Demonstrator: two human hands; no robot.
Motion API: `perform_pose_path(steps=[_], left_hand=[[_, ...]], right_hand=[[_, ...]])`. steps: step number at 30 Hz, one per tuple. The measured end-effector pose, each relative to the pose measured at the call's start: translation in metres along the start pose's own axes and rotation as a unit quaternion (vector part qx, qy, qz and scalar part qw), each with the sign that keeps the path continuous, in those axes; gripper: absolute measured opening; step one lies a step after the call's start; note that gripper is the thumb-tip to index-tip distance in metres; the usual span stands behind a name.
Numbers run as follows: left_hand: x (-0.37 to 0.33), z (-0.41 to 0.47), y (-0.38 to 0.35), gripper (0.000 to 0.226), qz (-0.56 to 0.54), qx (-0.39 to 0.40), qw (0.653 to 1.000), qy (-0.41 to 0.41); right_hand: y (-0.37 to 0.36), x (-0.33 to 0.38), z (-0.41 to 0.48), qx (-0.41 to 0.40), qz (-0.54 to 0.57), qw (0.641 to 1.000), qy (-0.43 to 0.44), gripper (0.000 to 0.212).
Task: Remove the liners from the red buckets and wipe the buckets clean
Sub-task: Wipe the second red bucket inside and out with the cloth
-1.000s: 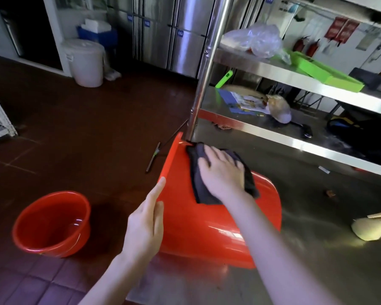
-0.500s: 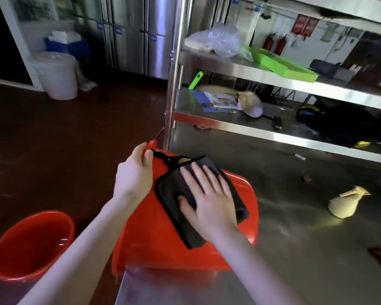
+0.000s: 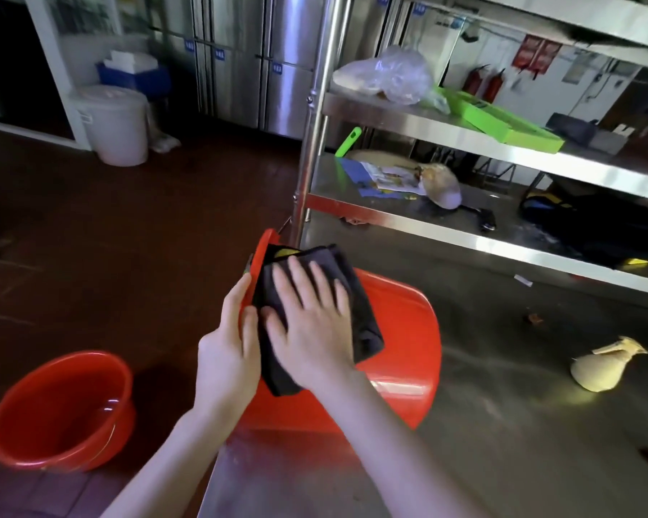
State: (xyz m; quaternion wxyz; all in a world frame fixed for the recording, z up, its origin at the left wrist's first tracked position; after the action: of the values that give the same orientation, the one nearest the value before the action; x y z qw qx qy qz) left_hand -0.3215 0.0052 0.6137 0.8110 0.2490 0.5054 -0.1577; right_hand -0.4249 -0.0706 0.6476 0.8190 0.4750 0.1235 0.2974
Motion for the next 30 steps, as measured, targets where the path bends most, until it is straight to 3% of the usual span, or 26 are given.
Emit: perform_pose_path(steps=[2,4,6,10,13,16,20,22,26,30], left_hand=[[0.003,0.001,0.001,0.042,-0.009,0.006,1.000,-0.004],[0.002,-0.002,0.001,0.042,-0.009,0.013,1.000,-0.018],[0.004,-0.007,0.000,0.040,-0.021,0.020,0.999,-0.015],[0.010,-0.017,0.006,0.047,-0.061,0.022,0.998,-0.002],[0.014,-0.023,0.009,0.047,-0.062,0.013,0.998,-0.017],[0.023,-0.030,0.012,0.044,-0.046,0.006,0.998,-0.035],[0.030,-0.033,0.022,0.051,-0.030,0.012,0.999,-0.016],[0.025,-0.025,0.028,0.045,-0.039,0.026,0.999,0.010],[-0.019,0.026,0.006,0.040,-0.004,0.042,0.999,-0.015],[-0.036,0.067,-0.033,0.042,0.083,0.094,0.991,0.049]], right_hand=[[-0.003,0.013,-0.008,-0.013,0.009,0.999,0.047,0.059],[0.000,-0.011,-0.012,-0.025,0.007,0.999,0.021,0.058],[0.005,-0.057,-0.013,-0.028,-0.038,0.998,-0.051,0.058],[0.004,-0.167,-0.007,0.112,-0.030,0.952,-0.282,0.056],[0.001,-0.178,0.008,0.173,-0.016,0.925,-0.337,0.054],[-0.008,-0.118,0.035,0.123,-0.015,0.960,-0.249,0.048],[-0.008,-0.015,0.026,0.024,-0.017,0.998,-0.052,0.056],[-0.002,-0.006,0.014,-0.005,-0.026,0.999,-0.028,0.059],[0.005,-0.003,-0.017,-0.034,-0.007,0.999,0.030,0.059],[0.004,-0.013,-0.053,-0.029,0.022,0.992,0.121,0.061]])
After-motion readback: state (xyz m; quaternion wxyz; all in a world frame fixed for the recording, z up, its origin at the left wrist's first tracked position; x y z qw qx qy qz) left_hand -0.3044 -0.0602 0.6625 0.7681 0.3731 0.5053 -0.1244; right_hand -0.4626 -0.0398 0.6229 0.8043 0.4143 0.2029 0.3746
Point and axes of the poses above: each hand's wrist, its own z-axis towards the middle knuckle, its own y-axis out of the back of the hand, x = y × z, the point moved 6 cm from there along z, towards the middle knuckle, and after that the axes turned 12 degrees about -x, right-handed, at the moved point
